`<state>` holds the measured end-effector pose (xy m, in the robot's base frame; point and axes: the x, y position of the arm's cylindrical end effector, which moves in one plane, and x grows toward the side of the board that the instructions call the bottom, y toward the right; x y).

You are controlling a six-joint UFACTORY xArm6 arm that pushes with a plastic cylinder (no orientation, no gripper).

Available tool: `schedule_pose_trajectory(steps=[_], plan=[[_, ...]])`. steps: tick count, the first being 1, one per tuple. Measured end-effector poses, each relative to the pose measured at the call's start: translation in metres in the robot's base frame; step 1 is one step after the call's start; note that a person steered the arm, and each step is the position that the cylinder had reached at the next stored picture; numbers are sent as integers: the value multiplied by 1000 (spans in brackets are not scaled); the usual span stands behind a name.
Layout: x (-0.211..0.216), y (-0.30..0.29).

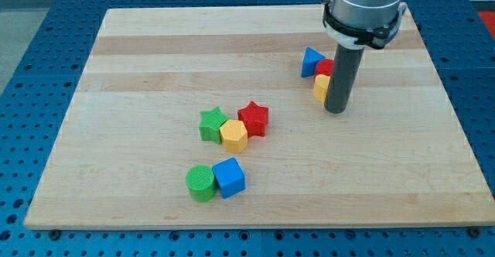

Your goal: Move the red star to the parallel left of the yellow heart

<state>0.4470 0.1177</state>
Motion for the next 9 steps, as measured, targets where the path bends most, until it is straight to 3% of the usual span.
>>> schedule_pose_trajectory(steps=[2, 4, 6, 9], plan=[[38, -9], [76, -74], [67, -128], [23, -140]])
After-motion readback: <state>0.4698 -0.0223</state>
